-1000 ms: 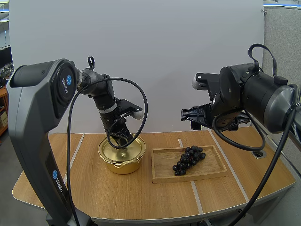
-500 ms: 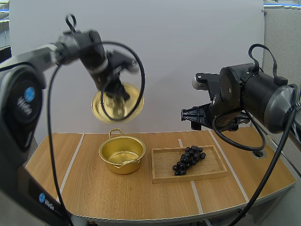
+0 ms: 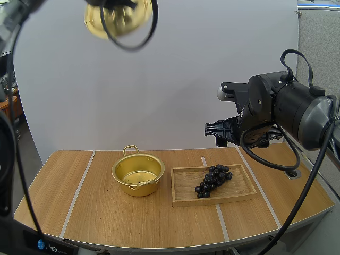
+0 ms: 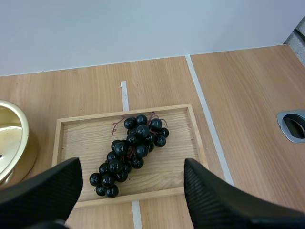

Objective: Open the pot, put the grape inside, and close it

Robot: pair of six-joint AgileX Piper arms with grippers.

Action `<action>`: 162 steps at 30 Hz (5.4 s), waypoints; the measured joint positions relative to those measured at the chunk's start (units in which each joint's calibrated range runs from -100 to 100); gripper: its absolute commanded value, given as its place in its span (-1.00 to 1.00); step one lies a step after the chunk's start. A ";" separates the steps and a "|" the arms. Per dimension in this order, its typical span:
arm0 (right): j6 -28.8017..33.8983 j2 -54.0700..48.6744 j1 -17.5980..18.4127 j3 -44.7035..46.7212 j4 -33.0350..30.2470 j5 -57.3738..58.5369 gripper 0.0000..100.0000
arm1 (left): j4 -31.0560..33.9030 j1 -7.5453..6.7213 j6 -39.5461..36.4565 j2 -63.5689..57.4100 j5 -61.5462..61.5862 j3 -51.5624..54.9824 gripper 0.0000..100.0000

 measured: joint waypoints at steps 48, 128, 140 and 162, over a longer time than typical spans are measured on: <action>20.13 20.00 0.00 -1.73 2.25 -13.89 1.00 | 10.59 0.00 -8.98 0.00 -11.68 -16.28 -1.00; 29.21 53.60 0.00 -9.14 -2.82 -26.69 -1.00 | 10.59 0.00 -8.98 0.00 -11.68 -16.28 -1.00; 17.27 38.48 3.33 -17.44 -2.82 -17.51 -1.00 | 10.59 0.00 -8.98 0.00 -11.68 -16.28 -1.00; -9.15 28.06 21.09 -17.72 -2.61 -16.41 -1.00 | 10.59 0.00 -8.98 0.00 -11.68 -16.28 -1.00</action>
